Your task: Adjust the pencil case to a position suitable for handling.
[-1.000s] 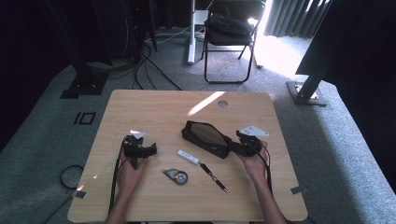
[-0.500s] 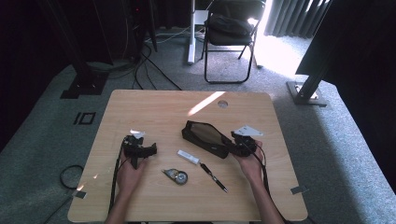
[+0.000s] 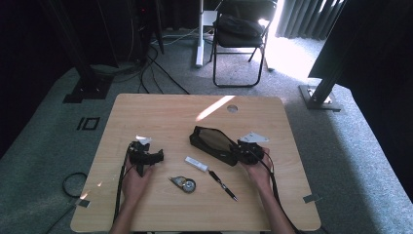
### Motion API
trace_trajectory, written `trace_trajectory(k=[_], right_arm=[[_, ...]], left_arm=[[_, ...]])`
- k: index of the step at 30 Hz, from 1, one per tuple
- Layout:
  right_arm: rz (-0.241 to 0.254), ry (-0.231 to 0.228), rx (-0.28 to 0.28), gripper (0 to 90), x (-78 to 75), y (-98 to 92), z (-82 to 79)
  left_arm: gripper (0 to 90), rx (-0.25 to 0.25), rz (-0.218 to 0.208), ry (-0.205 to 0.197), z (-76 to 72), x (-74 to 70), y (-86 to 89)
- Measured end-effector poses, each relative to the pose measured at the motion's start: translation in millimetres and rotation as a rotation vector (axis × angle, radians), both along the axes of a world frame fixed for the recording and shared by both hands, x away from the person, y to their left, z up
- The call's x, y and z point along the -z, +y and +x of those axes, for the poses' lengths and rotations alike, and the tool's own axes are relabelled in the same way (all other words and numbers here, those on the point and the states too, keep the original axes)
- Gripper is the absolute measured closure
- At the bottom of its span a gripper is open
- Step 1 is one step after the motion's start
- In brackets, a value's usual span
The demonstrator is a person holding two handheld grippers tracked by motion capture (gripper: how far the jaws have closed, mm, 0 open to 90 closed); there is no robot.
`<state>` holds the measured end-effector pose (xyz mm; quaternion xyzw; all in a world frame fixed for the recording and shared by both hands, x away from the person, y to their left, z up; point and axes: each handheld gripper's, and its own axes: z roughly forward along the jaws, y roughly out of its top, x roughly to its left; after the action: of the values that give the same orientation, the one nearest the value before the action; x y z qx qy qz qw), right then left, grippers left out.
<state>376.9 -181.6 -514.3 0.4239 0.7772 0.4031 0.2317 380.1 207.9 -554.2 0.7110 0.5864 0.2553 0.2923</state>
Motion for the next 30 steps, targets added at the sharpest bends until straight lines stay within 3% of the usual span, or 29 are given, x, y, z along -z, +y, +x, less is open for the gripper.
trace_trajectory(k=[13, 30], right_arm=[[-0.048, -0.01, -0.055, 68.4, -1.0, 1.0, -5.7], [-0.1, -0.023, -0.181, 70.5, -2.3, -10.8, -18.8]], left_arm=[[13.4, 0.001, 0.0, 0.0, 0.0, 0.0, -0.1], [13.4, 0.003, 0.0, 0.001, -0.1, -0.1, -0.1]])
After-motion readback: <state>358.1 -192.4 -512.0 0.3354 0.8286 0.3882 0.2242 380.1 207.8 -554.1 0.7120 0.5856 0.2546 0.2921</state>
